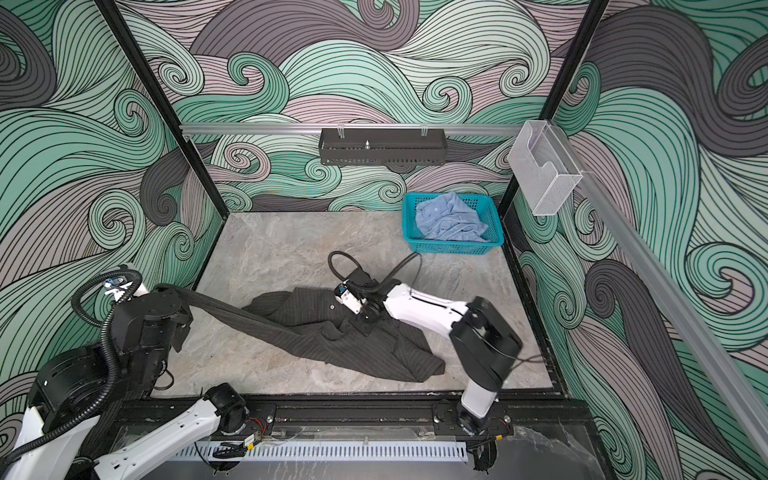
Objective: Fold and stack the long sleeve shirts
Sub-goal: 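Lift a shirt edge high with the left gripper while the right gripper holds the shirt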
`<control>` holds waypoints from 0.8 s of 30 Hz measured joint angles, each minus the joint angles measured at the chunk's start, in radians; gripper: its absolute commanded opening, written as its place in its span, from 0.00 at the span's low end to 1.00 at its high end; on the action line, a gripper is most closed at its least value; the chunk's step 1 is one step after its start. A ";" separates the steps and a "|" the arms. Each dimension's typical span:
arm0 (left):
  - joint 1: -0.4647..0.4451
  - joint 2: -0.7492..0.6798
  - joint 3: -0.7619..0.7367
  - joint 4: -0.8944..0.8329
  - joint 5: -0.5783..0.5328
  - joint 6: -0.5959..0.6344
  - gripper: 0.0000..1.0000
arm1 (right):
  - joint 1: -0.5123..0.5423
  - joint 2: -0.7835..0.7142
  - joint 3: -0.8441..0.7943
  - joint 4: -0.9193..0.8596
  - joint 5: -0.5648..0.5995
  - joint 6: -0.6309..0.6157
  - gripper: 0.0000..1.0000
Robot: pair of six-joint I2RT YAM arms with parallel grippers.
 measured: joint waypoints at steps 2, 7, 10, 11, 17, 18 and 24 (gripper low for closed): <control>0.000 0.004 -0.002 0.017 0.001 0.018 0.00 | -0.021 -0.160 -0.055 0.006 0.034 0.034 0.00; 0.025 0.042 -0.017 0.098 0.040 0.083 0.00 | -0.085 -0.504 -0.204 -0.001 0.117 0.129 0.00; 0.034 0.087 -0.023 0.166 0.104 0.146 0.00 | -0.134 -0.629 -0.290 -0.027 0.164 0.198 0.00; 0.035 0.108 -0.023 0.198 0.137 0.172 0.00 | -0.151 -0.657 -0.313 -0.036 0.177 0.224 0.00; 0.035 0.333 0.116 0.331 0.336 0.320 0.00 | -0.276 -0.692 -0.348 -0.091 0.198 0.359 0.00; 0.035 0.393 0.182 0.357 0.369 0.352 0.00 | -0.303 -0.694 -0.343 -0.100 0.202 0.380 0.00; 0.040 0.829 0.731 0.443 0.554 0.492 0.00 | -0.486 -0.708 -0.246 -0.156 0.237 0.472 0.00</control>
